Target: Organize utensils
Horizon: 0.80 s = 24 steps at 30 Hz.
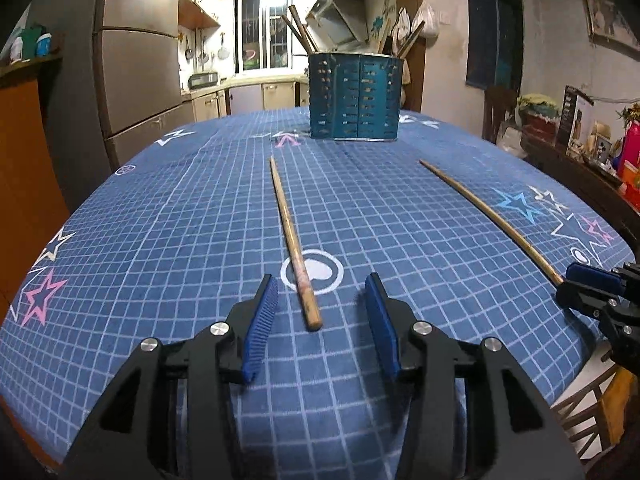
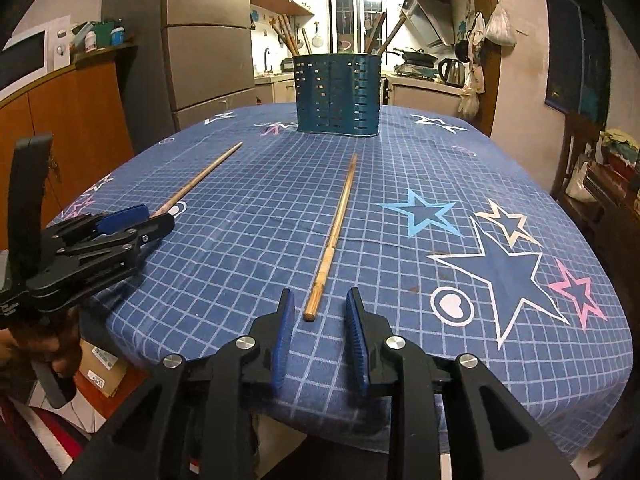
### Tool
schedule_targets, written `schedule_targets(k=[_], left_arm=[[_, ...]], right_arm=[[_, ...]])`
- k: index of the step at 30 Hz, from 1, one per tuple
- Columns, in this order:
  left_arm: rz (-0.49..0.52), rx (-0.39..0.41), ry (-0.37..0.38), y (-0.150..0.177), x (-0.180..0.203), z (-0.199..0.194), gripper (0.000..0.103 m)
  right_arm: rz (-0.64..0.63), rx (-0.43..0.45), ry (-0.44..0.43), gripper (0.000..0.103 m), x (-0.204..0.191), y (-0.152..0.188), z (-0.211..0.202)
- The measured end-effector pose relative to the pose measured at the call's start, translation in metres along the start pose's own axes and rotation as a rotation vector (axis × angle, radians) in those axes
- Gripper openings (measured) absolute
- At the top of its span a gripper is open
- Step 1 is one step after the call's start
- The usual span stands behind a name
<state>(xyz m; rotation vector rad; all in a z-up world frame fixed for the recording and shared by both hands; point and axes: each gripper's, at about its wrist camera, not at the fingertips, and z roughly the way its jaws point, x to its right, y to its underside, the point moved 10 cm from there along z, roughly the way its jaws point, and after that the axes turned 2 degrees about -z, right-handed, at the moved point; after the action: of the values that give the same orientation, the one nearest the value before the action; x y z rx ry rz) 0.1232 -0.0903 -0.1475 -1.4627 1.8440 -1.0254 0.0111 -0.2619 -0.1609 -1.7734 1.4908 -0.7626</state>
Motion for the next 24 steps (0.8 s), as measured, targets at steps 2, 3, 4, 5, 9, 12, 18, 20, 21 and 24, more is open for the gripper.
schedule_targets(k=[2,3,4,5,9,12,18,20,21,24], left_arm=[[0.000,0.001,-0.004,0.001,0.000,0.000,0.038],[-0.005,0.003,-0.005,0.001,-0.001,0.000,0.037],[-0.012,0.007,-0.014,0.001,-0.003,0.000,0.032],[-0.016,0.008,-0.019,0.000,-0.004,0.000,0.024],[-0.019,0.003,-0.018,-0.001,-0.008,0.002,0.008],[-0.029,-0.002,-0.011,0.000,-0.009,-0.002,0.005],[-0.006,-0.017,-0.028,0.006,-0.012,-0.023,0.005],[-0.001,0.015,-0.051,-0.002,-0.017,-0.037,0.005],[-0.002,0.032,-0.059,-0.006,-0.019,-0.043,0.005],[-0.018,0.112,-0.081,-0.030,-0.029,-0.068,0.005]], right_arm=[[0.008,0.005,0.011,0.022,0.002,0.000,0.000],[0.013,0.006,0.013,0.018,0.003,0.001,0.000],[0.022,0.008,0.011,0.012,0.004,0.002,-0.001],[0.027,0.009,0.009,0.011,0.005,0.002,-0.001],[0.048,0.010,0.002,0.008,0.006,0.002,-0.003],[0.056,0.012,0.001,0.007,0.007,0.005,-0.007],[0.029,0.083,0.017,0.007,0.013,-0.009,-0.024],[-0.003,0.127,0.028,0.007,0.012,-0.021,-0.034],[-0.015,0.145,0.036,0.007,0.012,-0.025,-0.037],[-0.051,0.214,0.050,0.007,0.010,-0.043,-0.050]])
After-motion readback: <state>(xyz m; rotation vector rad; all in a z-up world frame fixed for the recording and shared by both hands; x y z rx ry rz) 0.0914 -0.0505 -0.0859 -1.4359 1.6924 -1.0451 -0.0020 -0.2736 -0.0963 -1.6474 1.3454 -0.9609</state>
